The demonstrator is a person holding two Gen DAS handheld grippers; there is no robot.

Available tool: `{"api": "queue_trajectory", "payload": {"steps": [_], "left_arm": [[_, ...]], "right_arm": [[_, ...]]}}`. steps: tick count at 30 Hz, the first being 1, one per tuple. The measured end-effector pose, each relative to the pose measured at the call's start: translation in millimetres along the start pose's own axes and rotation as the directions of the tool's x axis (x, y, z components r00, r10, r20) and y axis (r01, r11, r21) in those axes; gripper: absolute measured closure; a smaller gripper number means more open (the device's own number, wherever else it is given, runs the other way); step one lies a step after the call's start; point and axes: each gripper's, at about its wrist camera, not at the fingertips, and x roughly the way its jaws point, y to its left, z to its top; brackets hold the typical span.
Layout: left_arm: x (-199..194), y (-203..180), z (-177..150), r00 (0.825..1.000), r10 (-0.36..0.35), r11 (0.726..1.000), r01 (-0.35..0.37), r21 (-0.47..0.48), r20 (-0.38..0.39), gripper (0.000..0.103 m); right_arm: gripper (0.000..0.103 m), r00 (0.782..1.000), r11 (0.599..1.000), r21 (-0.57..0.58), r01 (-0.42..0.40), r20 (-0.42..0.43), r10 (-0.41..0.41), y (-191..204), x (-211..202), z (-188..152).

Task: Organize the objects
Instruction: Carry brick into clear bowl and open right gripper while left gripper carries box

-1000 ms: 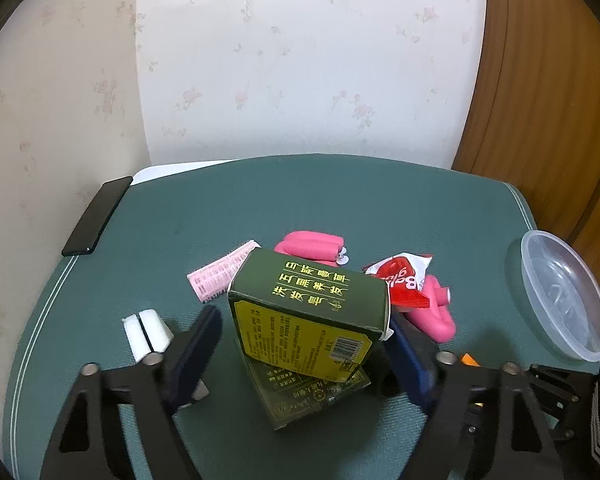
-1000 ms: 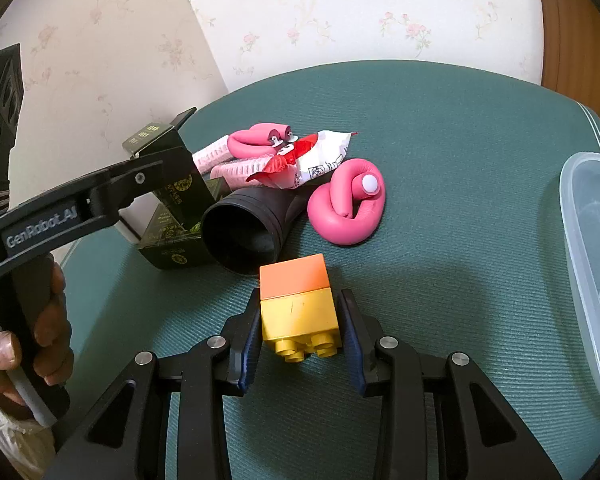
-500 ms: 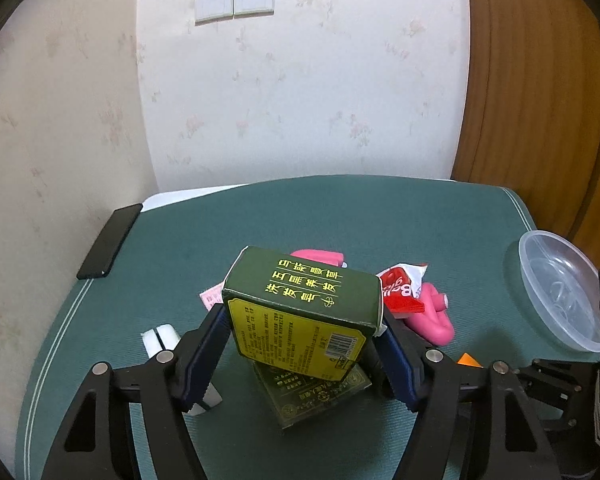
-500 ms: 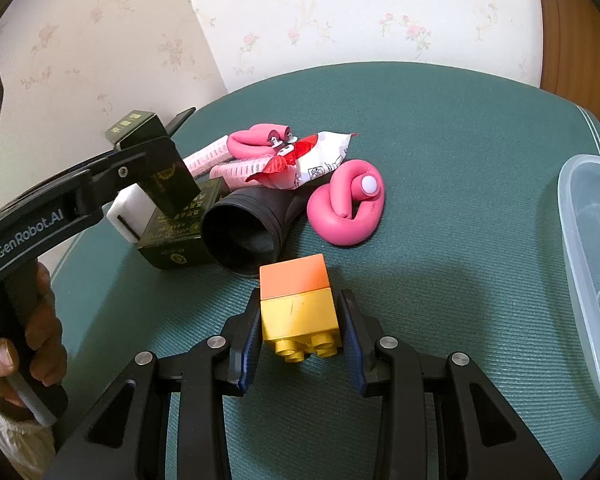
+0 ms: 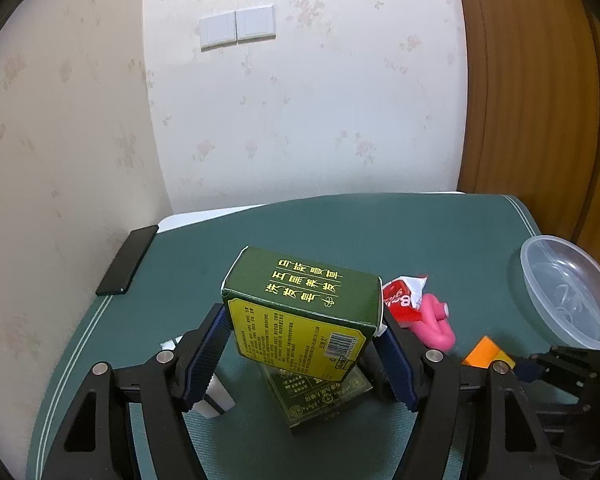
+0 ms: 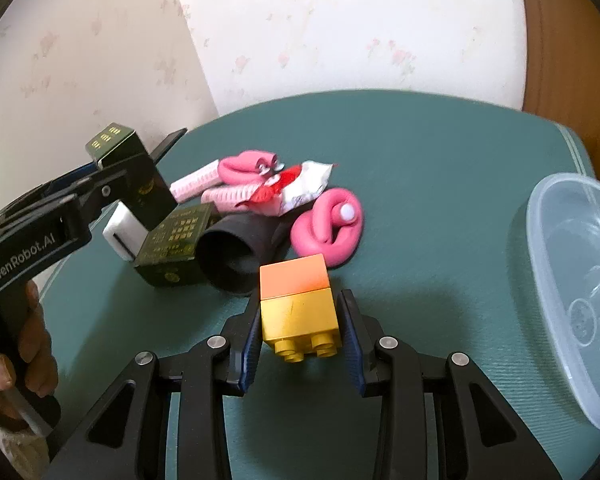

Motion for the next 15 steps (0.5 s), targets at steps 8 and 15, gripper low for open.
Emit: {"api": "queue_trajectory", "payload": {"steps": [8, 15], "left_arm": [[-8.0, -4.7, 5.4, 1.0, 0.019, 1.0, -0.019, 0.006, 0.021, 0.029], [-15.6, -12.6, 6.9, 0.999, 0.025, 1.0, -0.025, 0.014, 0.034, 0.029]], "right_arm": [[0.066, 0.999, 0.999, 0.035, 0.022, 0.042, -0.023, -13.4, -10.9, 4.8], [0.066, 0.996, 0.997, 0.077, 0.032, 0.077, -0.038, -28.2, -25.4, 6.7]]}}
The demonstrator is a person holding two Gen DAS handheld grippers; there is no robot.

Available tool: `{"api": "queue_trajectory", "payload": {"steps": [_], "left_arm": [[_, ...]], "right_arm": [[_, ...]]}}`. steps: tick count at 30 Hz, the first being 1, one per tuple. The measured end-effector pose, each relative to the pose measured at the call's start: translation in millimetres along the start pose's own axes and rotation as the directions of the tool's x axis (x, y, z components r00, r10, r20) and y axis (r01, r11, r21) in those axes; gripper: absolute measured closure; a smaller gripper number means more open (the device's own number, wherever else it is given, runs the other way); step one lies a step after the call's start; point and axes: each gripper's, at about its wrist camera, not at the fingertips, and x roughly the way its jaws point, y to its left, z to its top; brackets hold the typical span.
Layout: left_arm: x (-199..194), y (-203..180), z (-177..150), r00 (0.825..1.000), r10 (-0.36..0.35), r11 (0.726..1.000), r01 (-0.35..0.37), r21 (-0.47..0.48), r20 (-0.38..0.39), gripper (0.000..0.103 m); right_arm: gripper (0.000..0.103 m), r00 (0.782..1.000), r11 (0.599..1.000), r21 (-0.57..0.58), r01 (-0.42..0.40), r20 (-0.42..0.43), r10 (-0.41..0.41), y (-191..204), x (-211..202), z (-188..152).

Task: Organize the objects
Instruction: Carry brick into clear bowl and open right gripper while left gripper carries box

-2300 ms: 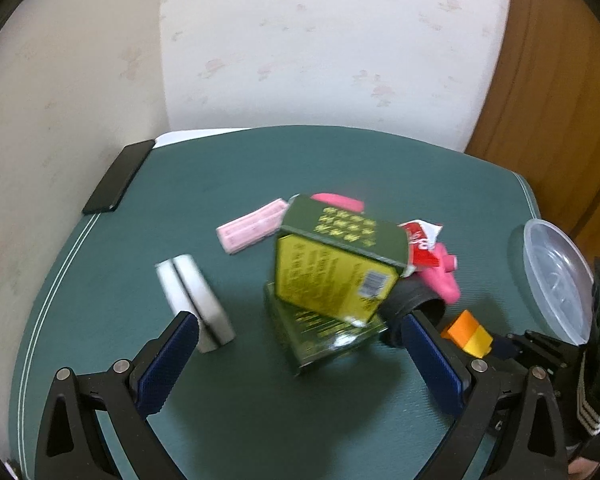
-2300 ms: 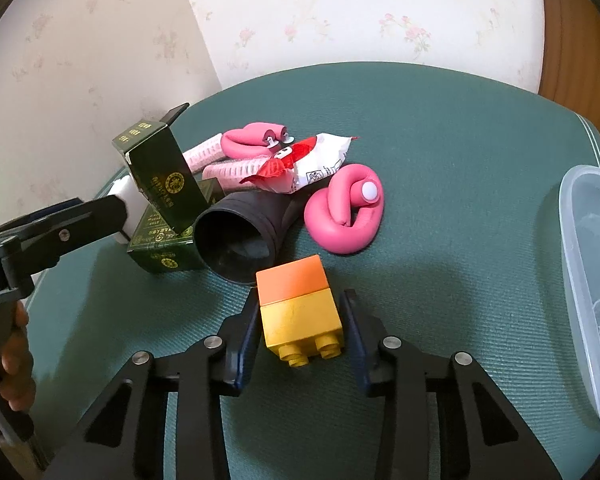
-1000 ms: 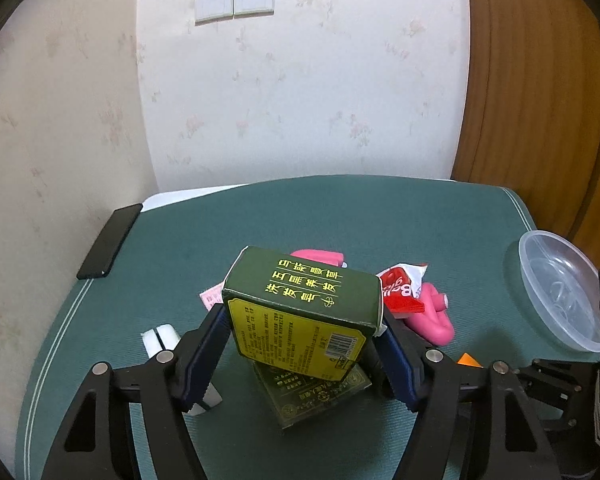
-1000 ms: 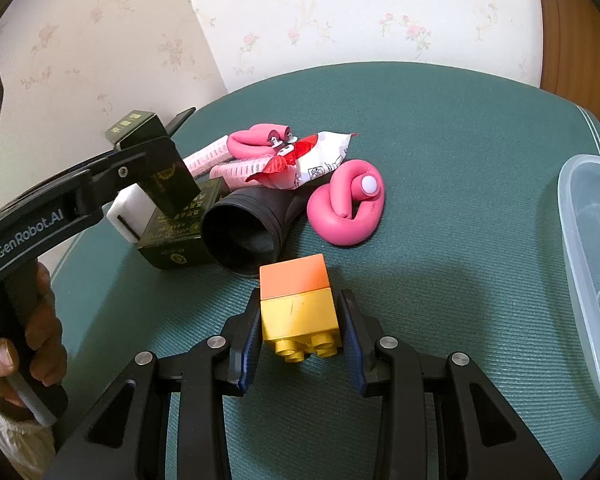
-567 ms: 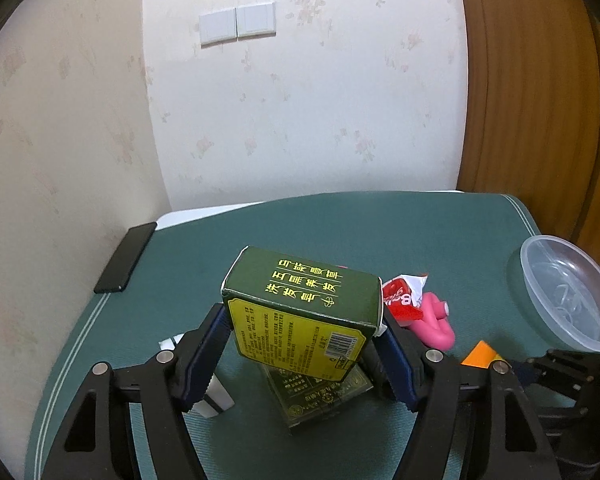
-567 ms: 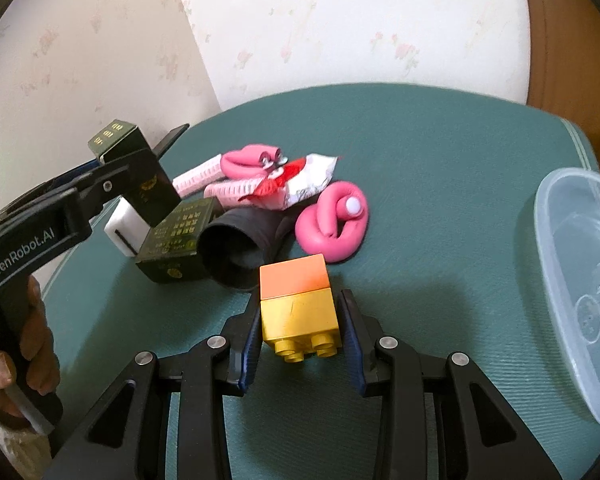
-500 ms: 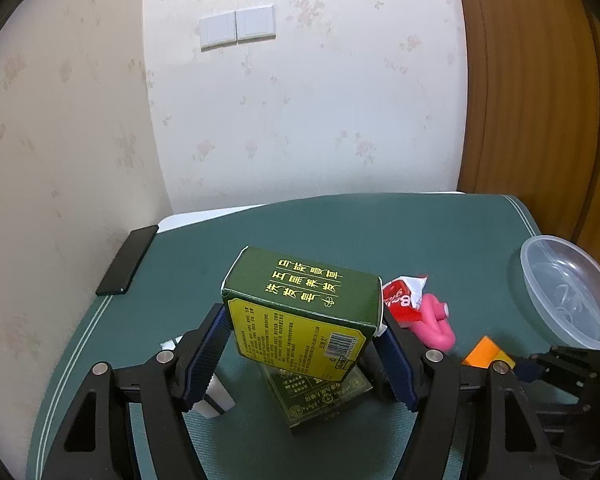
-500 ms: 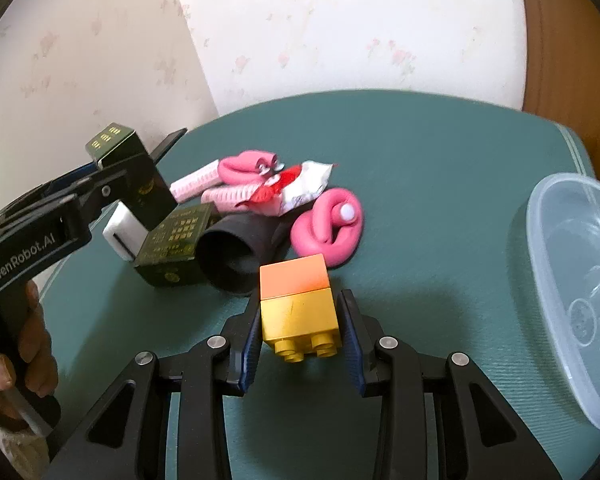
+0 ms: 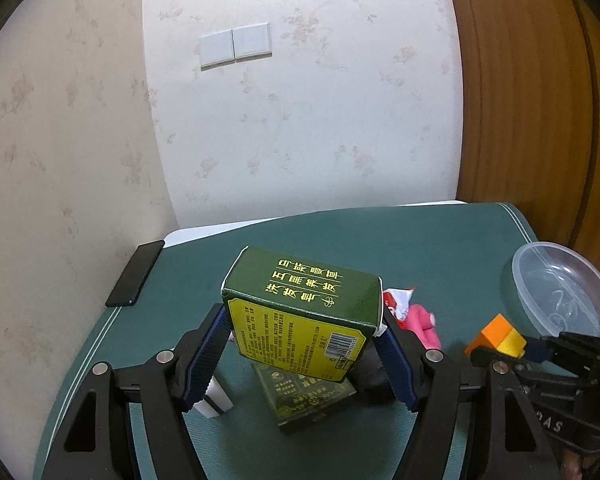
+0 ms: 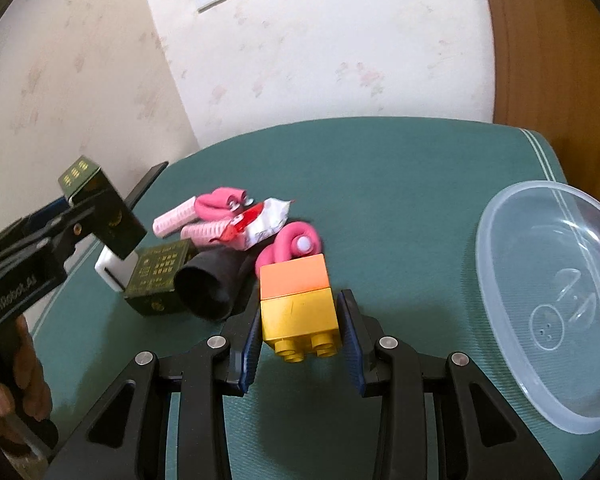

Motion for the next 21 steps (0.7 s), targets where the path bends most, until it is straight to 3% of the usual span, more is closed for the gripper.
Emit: {"api": "queue_trajectory", "payload": {"steps": [21], "left_arm": [[-13.3, -53.4, 6.9, 0.999, -0.037, 0.996, 0.035, 0.083, 0.011, 0.029]], "right_arm": [[0.066, 0.99, 0.987, 0.151, 0.058, 0.116, -0.076, -74.8, -47.3, 7.3]]}}
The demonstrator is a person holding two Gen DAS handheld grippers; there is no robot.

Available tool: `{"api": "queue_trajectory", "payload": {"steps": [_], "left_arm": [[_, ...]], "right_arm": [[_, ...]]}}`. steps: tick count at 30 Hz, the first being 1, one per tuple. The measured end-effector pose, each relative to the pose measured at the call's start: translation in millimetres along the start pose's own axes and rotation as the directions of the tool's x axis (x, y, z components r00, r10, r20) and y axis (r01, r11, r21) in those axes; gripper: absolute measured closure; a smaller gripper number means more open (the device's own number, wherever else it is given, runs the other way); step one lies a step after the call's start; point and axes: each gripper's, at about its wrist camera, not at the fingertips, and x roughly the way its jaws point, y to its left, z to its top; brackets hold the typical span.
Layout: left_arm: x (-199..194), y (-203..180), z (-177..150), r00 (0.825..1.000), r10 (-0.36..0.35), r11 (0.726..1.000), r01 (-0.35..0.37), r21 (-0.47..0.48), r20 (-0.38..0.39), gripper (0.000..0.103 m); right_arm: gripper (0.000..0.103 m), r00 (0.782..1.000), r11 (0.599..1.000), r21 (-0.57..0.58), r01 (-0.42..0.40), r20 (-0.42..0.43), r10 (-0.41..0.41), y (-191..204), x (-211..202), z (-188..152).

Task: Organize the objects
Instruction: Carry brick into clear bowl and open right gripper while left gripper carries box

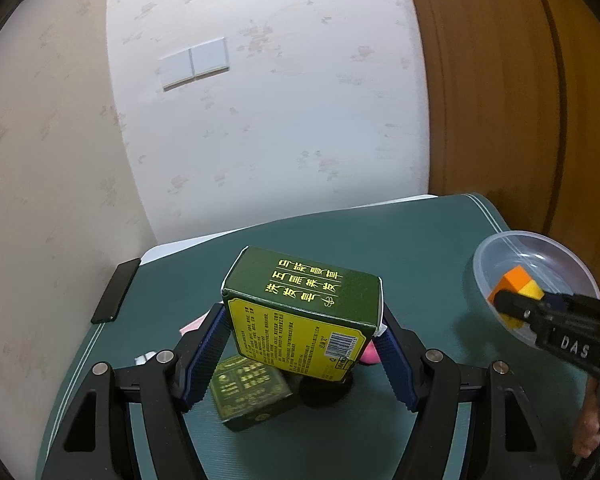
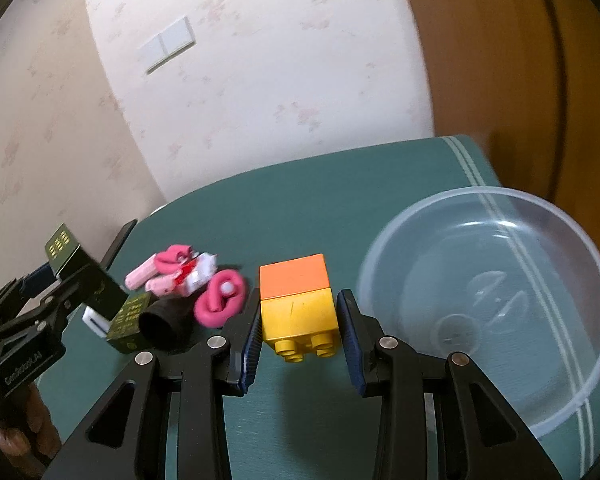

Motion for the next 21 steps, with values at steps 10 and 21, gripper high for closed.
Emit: {"api": "queue_trajectory", "payload": {"steps": [10, 21], "left_arm": [[0.9, -37.9, 5.1, 0.999, -0.038, 0.998, 0.038, 0.059, -0.001, 0.029], [12.6, -91.4, 14.3, 0.993, -0.118, 0.984, 0.121, 0.128, -0.027, 0.028]], "right_arm": [[0.066, 0.992, 0.992, 0.044, 0.118, 0.047, -0.12, -55.1, -19.2, 6.3], [0.066, 0.972, 0.969, 0.13, 0.212, 0.07, -0.223, -115.3, -38.9, 12.2]]}}
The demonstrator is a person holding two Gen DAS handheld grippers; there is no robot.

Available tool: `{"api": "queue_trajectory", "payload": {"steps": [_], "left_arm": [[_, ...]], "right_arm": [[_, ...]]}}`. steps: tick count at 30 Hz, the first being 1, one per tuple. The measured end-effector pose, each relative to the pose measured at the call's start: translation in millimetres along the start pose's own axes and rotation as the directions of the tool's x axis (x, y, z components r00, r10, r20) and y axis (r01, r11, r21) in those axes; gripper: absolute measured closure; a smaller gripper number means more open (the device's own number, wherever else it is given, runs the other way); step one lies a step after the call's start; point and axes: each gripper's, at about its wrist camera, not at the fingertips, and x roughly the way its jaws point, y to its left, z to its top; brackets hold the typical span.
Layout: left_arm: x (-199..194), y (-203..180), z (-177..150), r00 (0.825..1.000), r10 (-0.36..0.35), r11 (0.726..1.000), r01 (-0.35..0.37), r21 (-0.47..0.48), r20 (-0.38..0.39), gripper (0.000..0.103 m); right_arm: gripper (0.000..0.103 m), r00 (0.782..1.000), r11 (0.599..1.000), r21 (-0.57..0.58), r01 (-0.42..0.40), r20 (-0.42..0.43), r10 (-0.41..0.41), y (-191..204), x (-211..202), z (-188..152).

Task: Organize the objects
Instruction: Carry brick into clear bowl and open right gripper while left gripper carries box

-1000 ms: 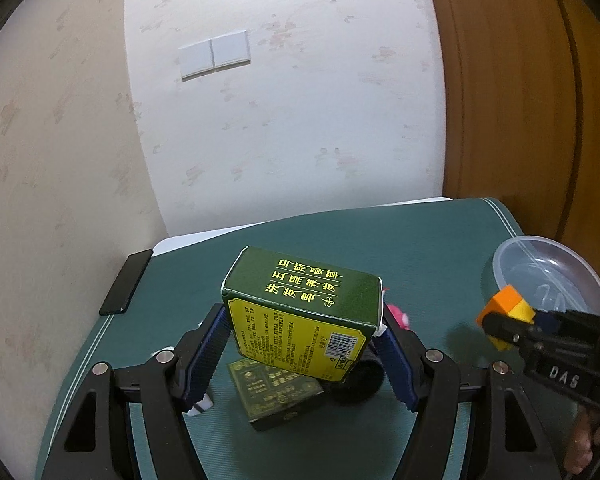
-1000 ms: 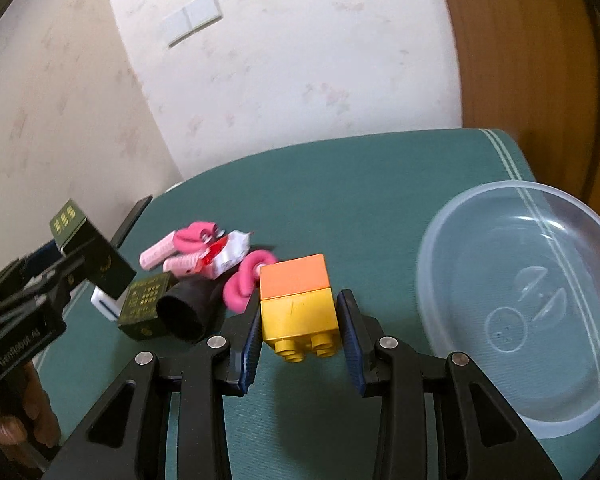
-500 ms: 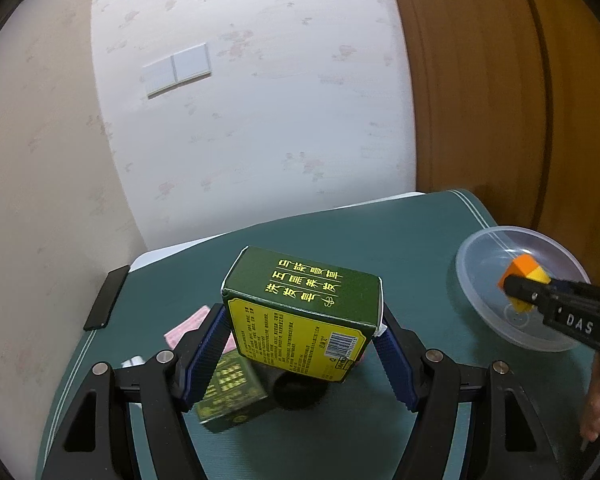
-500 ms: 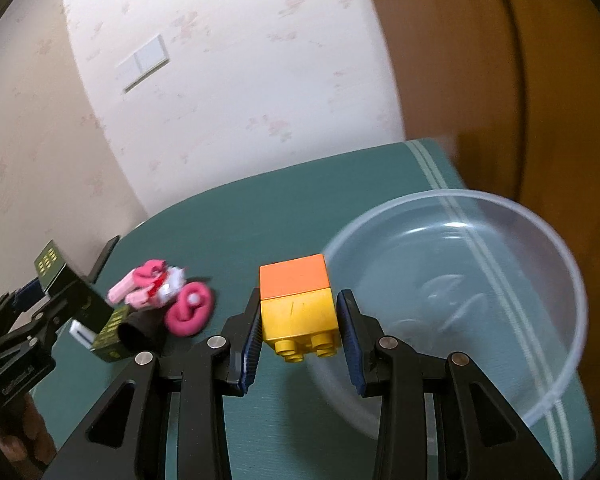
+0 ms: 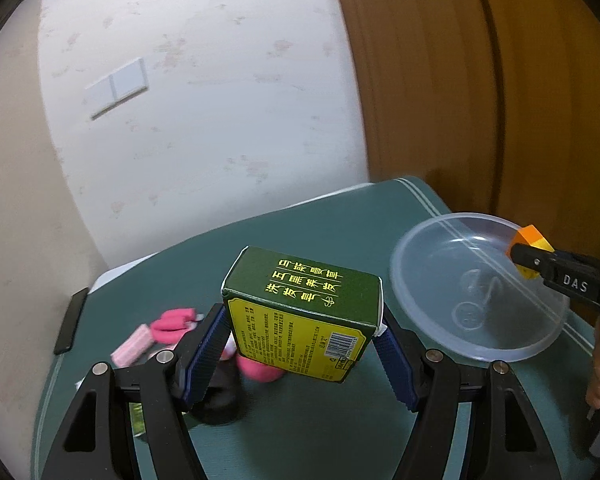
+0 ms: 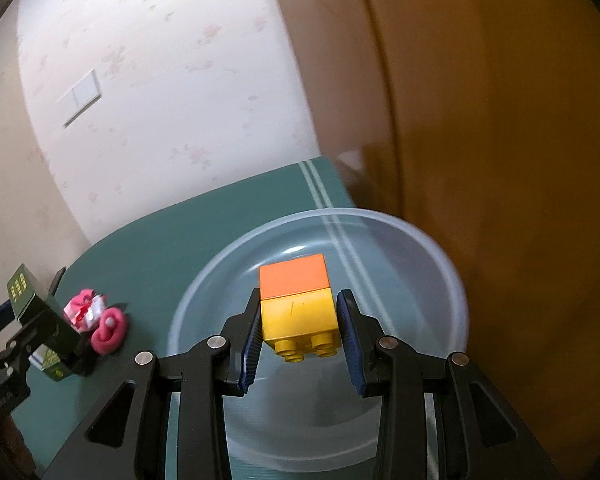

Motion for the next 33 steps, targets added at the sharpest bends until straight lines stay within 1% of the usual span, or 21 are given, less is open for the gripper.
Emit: {"api": "queue_trajectory", "payload": {"steps": [10, 19, 25, 28, 31, 33], "left_arm": [[15.1, -34.7, 13.8, 0.994, -0.106, 0.994, 0.107, 0.023, -0.032, 0.029], [29.7, -67.1, 24.8, 0.979, -0.194, 0.979, 0.197, 0.059, -0.059, 0.028], [38.1, -77.8, 25.1, 0.971, -0.228, 0.97, 0.233, 0.064, -0.077, 0.028], [40.5, -81.7, 26.3, 0.964, -0.254, 0.964, 0.259, 0.059, -0.083, 0.028], [42.0, -84.8, 27.6, 0.958, -0.272, 0.959, 0.277, 0.053, -0.086, 0.025], [41.7, -86.1, 27.8, 0.956, -0.282, 0.957, 0.286, 0.054, -0.079, 0.02]], "right_arm": [[0.066, 1.0, 1.0, 0.009, 0.002, -0.003, -0.002, -11.2, 1.6, 4.7], [0.066, 1.0, 0.999, 0.023, 0.023, -0.004, -0.023, -19.0, 6.0, 9.9], [0.066, 0.999, 0.999, 0.012, 0.039, 0.006, -0.039, -15.5, 3.5, 10.3], [0.066, 0.999, 0.999, 0.015, 0.045, 0.007, -0.045, -16.7, 3.4, 10.4], [0.066, 0.999, 0.998, 0.019, 0.053, 0.009, -0.053, -17.4, 3.6, 10.7], [0.066, 0.998, 0.998, 0.02, 0.059, 0.011, -0.059, -17.7, 3.6, 10.5]]}}
